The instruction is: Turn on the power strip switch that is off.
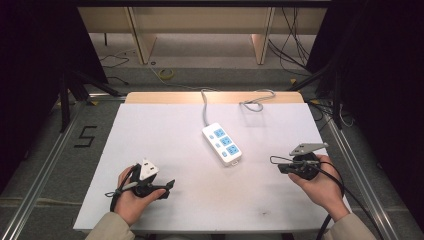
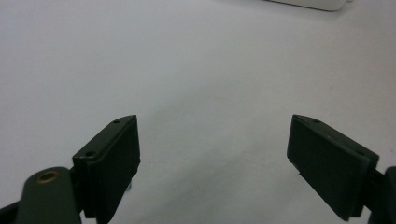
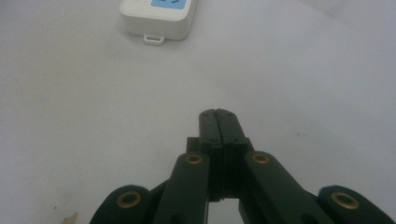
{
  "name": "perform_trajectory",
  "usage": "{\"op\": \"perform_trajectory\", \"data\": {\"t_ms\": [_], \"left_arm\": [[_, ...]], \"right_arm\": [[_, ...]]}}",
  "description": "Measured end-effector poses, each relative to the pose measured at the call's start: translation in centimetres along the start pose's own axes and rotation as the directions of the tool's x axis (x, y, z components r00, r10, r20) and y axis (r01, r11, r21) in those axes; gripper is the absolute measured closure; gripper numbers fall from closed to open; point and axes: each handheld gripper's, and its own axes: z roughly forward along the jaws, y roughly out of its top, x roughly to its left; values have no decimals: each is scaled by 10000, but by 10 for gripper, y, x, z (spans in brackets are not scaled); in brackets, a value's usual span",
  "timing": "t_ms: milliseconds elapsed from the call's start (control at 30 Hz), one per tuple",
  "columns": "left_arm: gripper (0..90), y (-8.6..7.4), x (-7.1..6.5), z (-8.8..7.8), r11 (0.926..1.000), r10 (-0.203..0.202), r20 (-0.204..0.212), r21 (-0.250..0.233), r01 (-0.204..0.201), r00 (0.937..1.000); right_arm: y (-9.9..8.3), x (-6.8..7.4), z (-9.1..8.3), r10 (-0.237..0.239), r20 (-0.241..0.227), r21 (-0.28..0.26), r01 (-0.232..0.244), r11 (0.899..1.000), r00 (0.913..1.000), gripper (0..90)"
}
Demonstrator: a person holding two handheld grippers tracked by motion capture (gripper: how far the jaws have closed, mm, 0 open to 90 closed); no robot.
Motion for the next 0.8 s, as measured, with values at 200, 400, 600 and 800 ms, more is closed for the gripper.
{"op": "perform_trajectory", "data": {"t_ms": [200,400,600,800], "left_arm": [[170,0,0,0,10000,9,-15,-12,-9,10000],[170,0,0,0,10000,19,-28,-1,-19,10000],[171,0,0,0,10000,2,-37,-3,-2,10000],[171,0,0,0,10000,9,-44,-12,-9,10000]], "right_arm": [[3,0,2,158,-84,359,-155,9992,9998,900],[9,2,4,123,-202,655,-110,9978,9997,900],[19,4,5,51,-247,833,-30,9965,9997,900],[24,4,6,67,-302,966,-38,9953,9995,900]]}}
